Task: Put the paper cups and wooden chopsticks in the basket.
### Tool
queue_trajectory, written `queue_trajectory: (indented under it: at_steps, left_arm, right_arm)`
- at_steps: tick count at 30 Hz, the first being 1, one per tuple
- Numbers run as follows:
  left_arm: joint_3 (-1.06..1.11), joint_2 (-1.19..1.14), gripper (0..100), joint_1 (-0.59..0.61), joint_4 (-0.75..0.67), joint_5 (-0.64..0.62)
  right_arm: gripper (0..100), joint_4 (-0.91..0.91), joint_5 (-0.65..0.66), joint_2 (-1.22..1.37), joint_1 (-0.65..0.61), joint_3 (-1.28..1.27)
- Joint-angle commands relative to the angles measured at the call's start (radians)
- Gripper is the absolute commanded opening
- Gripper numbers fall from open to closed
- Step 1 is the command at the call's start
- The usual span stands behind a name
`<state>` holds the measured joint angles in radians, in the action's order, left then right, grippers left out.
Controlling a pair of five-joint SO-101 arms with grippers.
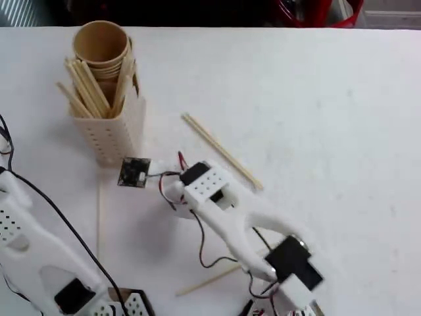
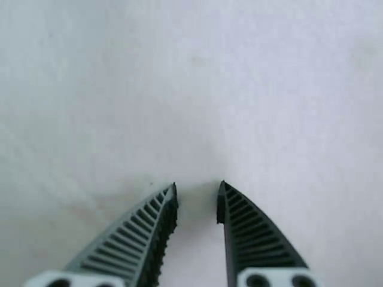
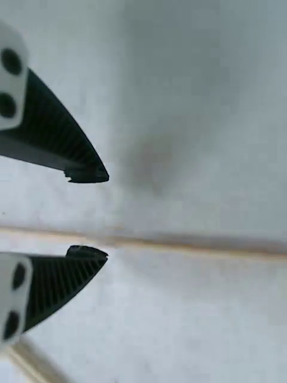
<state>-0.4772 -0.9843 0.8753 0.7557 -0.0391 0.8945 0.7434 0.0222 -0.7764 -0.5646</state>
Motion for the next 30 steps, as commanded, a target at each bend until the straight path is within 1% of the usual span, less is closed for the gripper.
queue_trajectory:
  at_steps: [1, 4, 7, 9, 11, 12, 14, 16, 18, 22, 27, 30]
  left_arm:
    - [0.018, -0.111, 13, 0.038, 0.008, -0.008]
    - [0.018, -0.111, 13, 0.038, 0.008, -0.008]
    - [0.018, -0.111, 13, 0.038, 0.006, -0.008]
    - [0.018, -0.111, 13, 0.038, 0.006, -0.008]
    - [0.015, -0.111, 13, 0.038, 0.008, -0.008]
    - [0.015, -0.111, 13, 0.038, 0.008, -0.008]
    - [0.014, -0.111, 13, 0.038, 0.008, -0.008]
    - [0.014, -0.111, 13, 0.038, 0.008, -0.008]
    - [0.014, -0.111, 13, 0.038, 0.008, -0.008]
    - [0.014, -0.111, 13, 0.039, 0.005, -0.008]
    - [0.014, -0.111, 13, 0.039, 0.003, -0.008]
    - [0.015, -0.111, 13, 0.039, 0.003, -0.008]
  right_arm:
    - [18.0, -0.041, 0.012, 0.136, 0.010, 0.084]
    - [18.0, -0.033, 0.008, 0.205, 0.030, 0.143]
    - [17.7, -0.007, -0.040, 0.222, 0.051, 0.180]
    - [12.6, -0.004, -0.049, 0.225, 0.064, 0.183]
    - [2.7, -0.001, -0.052, 0.225, 0.067, 0.181]
    - [0.5, 0.002, -0.057, 0.225, 0.068, 0.180]
    - [3.3, 0.028, -0.087, 0.220, 0.067, 0.175]
    - [1.3, 0.044, -0.098, 0.213, 0.061, 0.153]
    - [1.7, 0.047, -0.101, 0.193, 0.061, 0.126]
    - [1.6, 0.044, -0.103, 0.053, 0.059, 0.044]
    - [1.6, 0.051, -0.098, -0.231, 0.061, -0.089]
    - [1.6, 0.111, -0.100, -0.395, 0.061, -0.120]
